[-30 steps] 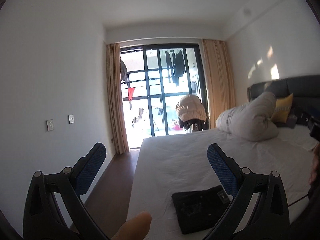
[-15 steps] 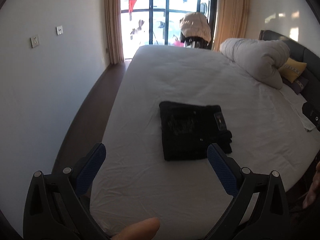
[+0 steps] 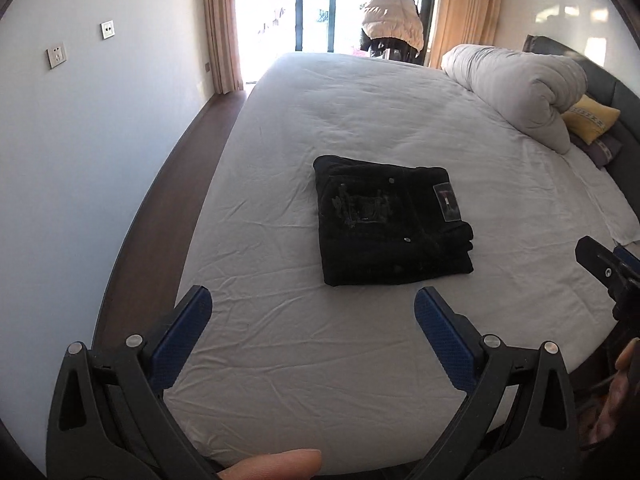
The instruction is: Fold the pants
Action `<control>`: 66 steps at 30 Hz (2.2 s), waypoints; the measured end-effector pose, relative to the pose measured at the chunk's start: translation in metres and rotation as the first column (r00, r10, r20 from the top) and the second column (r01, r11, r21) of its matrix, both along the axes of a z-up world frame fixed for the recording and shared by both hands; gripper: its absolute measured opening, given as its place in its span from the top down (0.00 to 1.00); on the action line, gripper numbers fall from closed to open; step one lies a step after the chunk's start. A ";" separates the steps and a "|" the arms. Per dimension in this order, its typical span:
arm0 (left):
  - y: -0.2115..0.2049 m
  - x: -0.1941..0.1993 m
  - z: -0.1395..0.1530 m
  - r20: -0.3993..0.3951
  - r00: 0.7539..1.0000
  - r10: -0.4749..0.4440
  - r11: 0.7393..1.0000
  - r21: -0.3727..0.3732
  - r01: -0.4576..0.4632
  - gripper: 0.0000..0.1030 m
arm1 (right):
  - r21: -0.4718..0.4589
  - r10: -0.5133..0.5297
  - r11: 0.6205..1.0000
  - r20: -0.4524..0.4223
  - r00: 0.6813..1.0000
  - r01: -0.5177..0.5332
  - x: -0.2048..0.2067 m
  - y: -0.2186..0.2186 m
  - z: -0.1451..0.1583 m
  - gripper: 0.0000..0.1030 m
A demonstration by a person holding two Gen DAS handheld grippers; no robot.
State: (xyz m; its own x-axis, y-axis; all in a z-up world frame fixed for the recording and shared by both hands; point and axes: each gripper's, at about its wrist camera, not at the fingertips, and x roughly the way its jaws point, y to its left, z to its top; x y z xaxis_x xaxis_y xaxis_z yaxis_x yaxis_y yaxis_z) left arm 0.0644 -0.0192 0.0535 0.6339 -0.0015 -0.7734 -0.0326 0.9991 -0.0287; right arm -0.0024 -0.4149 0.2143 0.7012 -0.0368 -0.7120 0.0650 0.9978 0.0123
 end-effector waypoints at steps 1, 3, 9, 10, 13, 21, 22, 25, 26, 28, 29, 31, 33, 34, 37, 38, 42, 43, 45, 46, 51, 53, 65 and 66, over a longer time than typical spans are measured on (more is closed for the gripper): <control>0.002 -0.002 0.001 -0.003 1.000 -0.001 1.000 -0.001 0.001 0.00 | -0.002 0.003 1.000 -0.002 1.000 -0.003 -0.003 0.003 0.003 0.00; 0.009 -0.014 0.010 -0.011 1.000 -0.006 1.000 -0.008 0.006 0.00 | -0.008 0.011 1.000 -0.010 1.000 -0.011 -0.003 0.008 0.003 0.00; 0.007 -0.018 0.008 -0.023 1.000 -0.014 1.000 -0.015 0.014 0.00 | -0.018 0.035 0.999 -0.035 0.999 -0.035 -0.006 0.019 0.002 0.00; 0.007 -0.018 0.008 -0.024 1.000 -0.014 1.000 -0.015 0.013 0.00 | -0.020 0.038 0.999 -0.040 0.998 -0.039 -0.006 0.020 0.002 0.00; 0.008 -0.020 0.009 -0.029 0.999 -0.014 1.000 -0.016 0.013 0.00 | -0.025 0.040 0.999 -0.047 0.998 -0.041 -0.006 0.020 0.000 0.00; 0.006 -0.020 0.005 -0.034 0.999 -0.020 1.000 -0.020 0.019 0.00 | -0.026 0.043 0.999 -0.061 0.997 -0.044 -0.006 0.020 -0.002 0.00; 0.006 -0.020 0.004 -0.035 0.999 -0.021 1.000 -0.020 0.020 0.00 | -0.026 0.043 0.999 -0.064 0.997 -0.045 -0.006 0.019 -0.003 0.00; 0.005 -0.020 0.003 -0.037 0.999 -0.020 1.000 -0.022 0.020 0.00 | -0.025 0.046 0.999 -0.075 0.996 -0.048 -0.006 0.017 -0.004 0.00; 0.005 -0.019 0.002 -0.038 0.999 -0.020 1.000 -0.023 0.019 0.00 | -0.025 0.046 0.999 -0.077 0.996 -0.048 -0.005 0.016 -0.004 0.00; 0.005 -0.019 0.001 -0.042 0.999 -0.020 1.000 -0.025 0.019 0.00 | -0.025 0.048 0.998 -0.080 0.996 -0.050 -0.006 0.015 -0.004 0.00; 0.005 -0.019 0.001 -0.043 0.999 -0.020 0.999 -0.025 0.019 0.00 | -0.025 0.049 0.998 -0.081 0.995 -0.051 -0.006 0.014 -0.004 0.00; 0.004 -0.019 0.000 -0.043 0.999 -0.021 0.999 -0.026 0.020 0.00 | -0.025 0.052 0.998 -0.086 0.995 -0.054 -0.006 0.013 -0.004 0.00; 0.004 -0.019 0.000 -0.045 0.999 -0.021 0.999 -0.025 0.020 0.00 | -0.024 0.053 0.998 -0.090 0.994 -0.056 -0.006 0.012 -0.004 0.00; 0.003 -0.020 0.000 -0.044 0.999 -0.020 0.999 -0.026 0.019 0.00 | -0.024 0.054 0.998 -0.093 0.994 -0.057 -0.006 0.012 -0.005 0.00; 0.003 -0.020 0.000 -0.045 0.999 -0.020 0.999 -0.025 0.019 0.00 | -0.024 0.057 0.998 -0.098 0.994 -0.060 -0.005 0.011 -0.005 0.00; 0.004 -0.020 -0.001 -0.046 0.999 -0.022 0.999 -0.025 0.020 0.00 | -0.024 0.057 0.998 -0.098 0.994 -0.059 -0.005 0.011 -0.005 0.00; 0.003 -0.020 -0.001 -0.048 0.999 -0.023 0.999 -0.024 0.021 0.00 | -0.023 0.057 0.998 -0.100 0.993 -0.059 -0.006 0.011 -0.005 0.00; 0.003 -0.020 -0.001 -0.048 0.999 -0.022 1.000 -0.024 0.021 0.00 | -0.023 0.057 0.998 -0.100 0.993 -0.060 -0.006 0.011 -0.006 0.00; 0.003 -0.021 -0.001 -0.049 0.999 -0.023 0.999 -0.024 0.022 0.00 | -0.022 0.058 0.998 -0.103 0.993 -0.061 -0.007 0.010 -0.007 0.00; 0.003 -0.020 -0.001 -0.048 0.999 -0.021 1.000 -0.024 0.020 0.00 | -0.022 0.059 0.998 -0.103 0.993 -0.061 -0.007 0.009 -0.007 0.00; 0.003 -0.021 -0.001 -0.049 0.998 -0.024 0.999 -0.024 0.023 0.00 | -0.022 0.060 0.998 -0.104 0.993 -0.062 -0.007 0.009 -0.008 0.00; 0.003 -0.021 -0.001 -0.050 0.999 -0.023 0.999 -0.024 0.022 0.00 | -0.022 0.060 0.998 -0.105 0.993 -0.062 -0.007 0.009 -0.008 0.00; 0.004 -0.020 -0.002 -0.052 0.998 -0.028 0.999 -0.023 0.027 0.00 | -0.021 0.061 0.998 -0.106 0.992 -0.064 -0.007 0.008 -0.007 0.00; 0.004 -0.020 -0.002 -0.052 0.998 -0.028 0.999 -0.023 0.027 0.00 | -0.021 0.062 0.998 -0.107 0.992 -0.065 -0.007 0.008 -0.008 0.00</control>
State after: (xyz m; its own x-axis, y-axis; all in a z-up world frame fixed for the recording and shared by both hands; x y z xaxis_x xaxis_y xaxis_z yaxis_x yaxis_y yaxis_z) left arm 0.0444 -0.0156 0.0517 0.5922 -0.0359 -0.8050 -0.0074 0.9987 -0.0500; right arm -0.0096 -0.4072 0.2066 0.6232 -0.0131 -0.7820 0.0011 0.9999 -0.0159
